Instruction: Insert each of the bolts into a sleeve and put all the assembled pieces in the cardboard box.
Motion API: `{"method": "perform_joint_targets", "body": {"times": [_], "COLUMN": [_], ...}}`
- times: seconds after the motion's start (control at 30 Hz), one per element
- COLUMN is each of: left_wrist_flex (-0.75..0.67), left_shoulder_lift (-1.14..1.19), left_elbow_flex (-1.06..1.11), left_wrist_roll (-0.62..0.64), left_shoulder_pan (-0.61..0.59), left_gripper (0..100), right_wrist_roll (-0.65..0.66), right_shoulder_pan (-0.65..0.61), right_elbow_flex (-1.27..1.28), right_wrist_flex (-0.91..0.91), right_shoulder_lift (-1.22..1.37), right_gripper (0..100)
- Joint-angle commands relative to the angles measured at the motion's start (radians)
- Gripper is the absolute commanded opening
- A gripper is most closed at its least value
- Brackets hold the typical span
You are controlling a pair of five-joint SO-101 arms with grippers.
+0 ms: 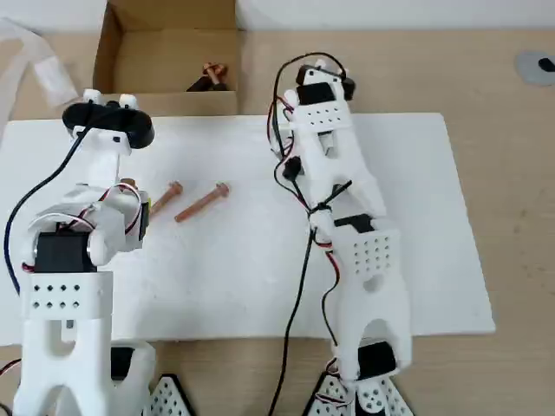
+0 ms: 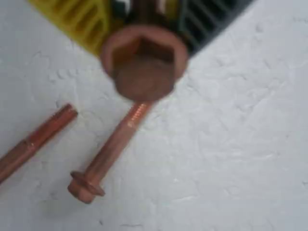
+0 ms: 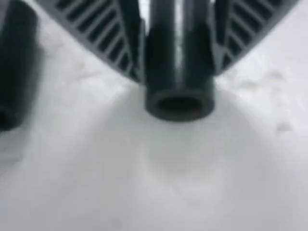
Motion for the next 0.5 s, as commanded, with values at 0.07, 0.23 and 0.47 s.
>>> {"method": "perform_joint_targets", "body": {"times": [0.07, 0.23, 0.47], "left_wrist_flex": [-0.025, -0.066, -0.127], "left_shoulder_lift": [-0.124, -0.262, -0.441], "left_elbow_flex": [-0.132, -0.158, -0.078], "left_wrist_roll": [0.112, 0.201, 0.201], "left_shoulder_pan": [-0.005, -0.005, -0.005], "left_gripper": [1, 1, 1], "right_wrist_roll": [0.149, 0.327, 0.399], "right_shoulder_pan": [-0.058, -0.122, -0.257], "right_elbow_flex": [-0.423, -0.593, -0.487], "right_wrist_flex": [0.221, 0.218, 0.219], "right_shoulder_lift": [-0.053, -0.183, -0.435], "right_gripper": [0.9, 0.9, 0.9]}}
